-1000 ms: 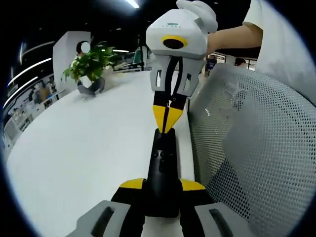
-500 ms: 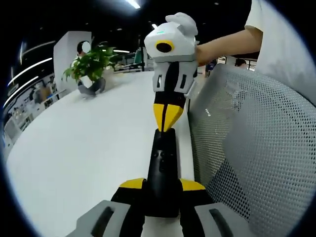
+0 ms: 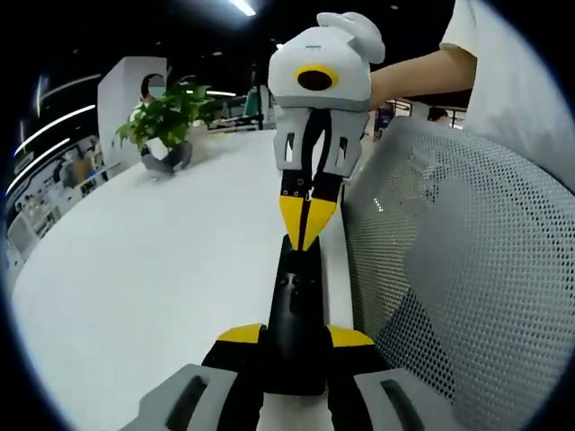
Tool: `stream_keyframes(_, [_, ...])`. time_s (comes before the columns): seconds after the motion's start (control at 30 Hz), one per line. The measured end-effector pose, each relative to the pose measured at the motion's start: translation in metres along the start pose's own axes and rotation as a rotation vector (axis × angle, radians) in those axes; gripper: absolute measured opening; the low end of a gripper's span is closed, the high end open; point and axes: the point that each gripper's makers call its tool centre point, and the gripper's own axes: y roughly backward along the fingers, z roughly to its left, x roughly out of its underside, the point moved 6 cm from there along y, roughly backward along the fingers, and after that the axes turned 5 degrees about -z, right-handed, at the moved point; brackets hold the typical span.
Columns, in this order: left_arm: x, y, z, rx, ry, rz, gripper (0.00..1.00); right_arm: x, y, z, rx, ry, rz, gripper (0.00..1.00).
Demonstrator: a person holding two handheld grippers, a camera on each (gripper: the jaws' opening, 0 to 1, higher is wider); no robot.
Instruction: Press the specified remote control buttons in sequence, fully releasing each button before pressing the next.
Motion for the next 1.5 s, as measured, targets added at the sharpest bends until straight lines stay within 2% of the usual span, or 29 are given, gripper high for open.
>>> stream_keyframes(0.13, [0.0, 0.0, 0.0, 0.001, 0.0, 0.001, 0.25, -0.005, -0.003, 0.0, 0.004, 0.064, 0.096, 0.0])
stream_keyframes(0.23, [0.0, 0.0, 0.0, 0.001, 0.001, 0.0, 0.25, -0.005, -0.003, 0.001, 0.013, 0.067, 0.101, 0.0])
stream_keyframes(0.3, [0.0, -0.001, 0.0, 0.001, 0.001, 0.0, 0.25, -0.002, -0.001, 0.0, 0.031, 0.025, 0.052, 0.0])
stream_keyframes(0.4, [0.0, -0.001, 0.0, 0.0, 0.002, -0.002, 0.25, 0.005, 0.004, -0.001, 0.027, -0.052, -0.085, 0.0])
stream_keyframes(0.47, [0.0, -0.001, 0.0, -0.001, 0.003, -0.002, 0.25, 0.008, 0.004, 0.0, 0.036, -0.083, -0.124, 0.0])
stream_keyframes(0.53, [0.0, -0.001, 0.0, -0.001, 0.003, -0.003, 0.25, 0.008, 0.004, 0.001, 0.046, -0.07, -0.105, 0.04])
stream_keyframes(0.63, [0.0, -0.001, 0.0, 0.002, 0.002, -0.004, 0.25, 0.002, 0.002, 0.001, 0.036, -0.04, -0.103, 0.02])
stream_keyframes(0.67, [0.001, -0.001, 0.0, 0.002, 0.001, -0.004, 0.25, 0.0, 0.0, 0.001, 0.026, -0.035, -0.096, 0.04])
stream_keyframes(0.8, [0.001, -0.001, 0.001, 0.002, 0.001, -0.004, 0.25, -0.002, -0.002, 0.0, -0.004, 0.037, -0.034, 0.06])
stream_keyframes(0.9, [0.001, -0.002, 0.001, 0.003, 0.001, -0.004, 0.25, -0.004, -0.003, 0.001, -0.016, 0.051, -0.008, 0.06])
stream_keyframes(0.97, [0.002, -0.002, 0.001, 0.003, 0.002, -0.004, 0.25, -0.006, -0.004, 0.0, -0.025, 0.062, 0.021, 0.06])
stream_keyframes(1.03, [0.002, -0.002, 0.001, 0.003, 0.003, -0.005, 0.25, -0.009, -0.005, -0.001, -0.044, 0.078, 0.086, 0.06])
stream_keyframes(1.07, [0.002, -0.002, 0.001, 0.004, 0.002, -0.005, 0.25, -0.009, -0.006, -0.001, -0.05, 0.057, 0.113, 0.06])
stream_keyframes(1.13, [0.003, -0.002, 0.001, 0.003, 0.002, -0.005, 0.25, -0.012, -0.008, -0.004, -0.058, 0.04, 0.126, 0.06])
stream_keyframes(1.2, [0.003, -0.002, 0.001, 0.003, 0.003, -0.006, 0.25, -0.009, -0.006, -0.004, -0.05, -0.021, 0.106, 0.06])
stream_keyframes(1.23, [0.003, -0.002, 0.001, 0.003, 0.003, -0.006, 0.25, -0.008, -0.005, -0.004, -0.048, -0.007, 0.096, 0.06])
stream_keyframes(1.27, [0.003, -0.002, 0.001, 0.003, 0.003, -0.006, 0.25, -0.006, -0.004, -0.002, -0.039, 0.0, 0.058, 0.06])
stream_keyframes(1.33, [0.003, -0.002, 0.001, 0.003, 0.003, -0.006, 0.25, -0.002, -0.002, -0.002, -0.017, -0.041, -0.033, 0.06])
stream_keyframes(1.37, [0.003, -0.002, 0.001, 0.002, 0.004, -0.006, 0.25, 0.001, -0.001, -0.001, -0.008, -0.007, -0.085, 0.06])
stream_keyframes(1.43, [0.003, -0.002, 0.001, 0.001, 0.005, -0.008, 0.25, 0.004, -0.001, 0.001, 0.019, -0.036, -0.138, 0.06])
stream_keyframes(1.5, [0.003, -0.002, 0.001, 0.001, 0.005, -0.008, 0.25, 0.006, 0.0, 0.003, 0.024, -0.025, -0.149, 0.06])
